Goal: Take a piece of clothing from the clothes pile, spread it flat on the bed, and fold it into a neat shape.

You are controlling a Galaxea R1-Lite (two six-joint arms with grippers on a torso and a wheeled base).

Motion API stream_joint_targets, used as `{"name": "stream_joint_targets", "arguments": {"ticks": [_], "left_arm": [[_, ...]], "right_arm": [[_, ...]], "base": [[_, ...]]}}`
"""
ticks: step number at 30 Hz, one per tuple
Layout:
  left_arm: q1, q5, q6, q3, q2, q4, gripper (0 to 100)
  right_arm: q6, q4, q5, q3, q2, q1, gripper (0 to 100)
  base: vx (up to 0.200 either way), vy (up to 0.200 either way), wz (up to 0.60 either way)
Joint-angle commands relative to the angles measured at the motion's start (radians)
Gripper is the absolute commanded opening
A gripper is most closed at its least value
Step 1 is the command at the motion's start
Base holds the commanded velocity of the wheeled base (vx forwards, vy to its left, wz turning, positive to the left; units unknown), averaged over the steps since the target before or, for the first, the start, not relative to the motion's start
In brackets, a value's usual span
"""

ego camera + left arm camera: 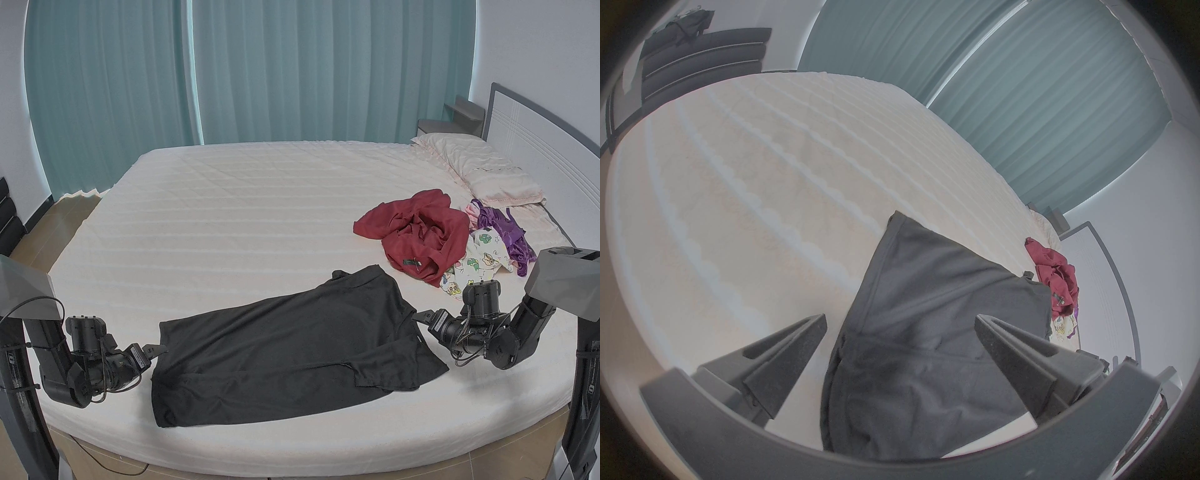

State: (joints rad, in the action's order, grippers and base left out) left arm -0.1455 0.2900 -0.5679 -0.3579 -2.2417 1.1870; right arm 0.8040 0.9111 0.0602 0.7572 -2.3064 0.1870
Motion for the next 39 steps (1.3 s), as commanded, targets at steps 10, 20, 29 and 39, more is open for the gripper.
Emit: {"name": "stream_joint_targets", "arguments": {"ticks": [10,20,29,39], "left_arm": [[0.0,-0.003,-0.043,0.002,-0.007,0.002,100],[0.003,-0.012,-0.043,0.005,-0.013,0.002,100],[0.014,-0.012,-0.044,-0.018,-0.024,0.002,100],[0.063,-0.196,-0.052,-0.205,-0.133,-0.009,100]], "right_arm": [[-0.003,0.057,0.0,-0.045,-0.011,0.008,100],[-0.003,0.065,0.013,-0.053,-0.01,0.009,100],[-0.008,0.066,0.013,-0.059,-0.008,0.014,100],[-0.011,0.1,0.01,-0.078,-0.005,0.031,100]], "base": [[0.1,0.0,0.0],[0.0,0.0,0.0],[0.0,0.0,0.0],[0.0,0.0,0.0]]}}
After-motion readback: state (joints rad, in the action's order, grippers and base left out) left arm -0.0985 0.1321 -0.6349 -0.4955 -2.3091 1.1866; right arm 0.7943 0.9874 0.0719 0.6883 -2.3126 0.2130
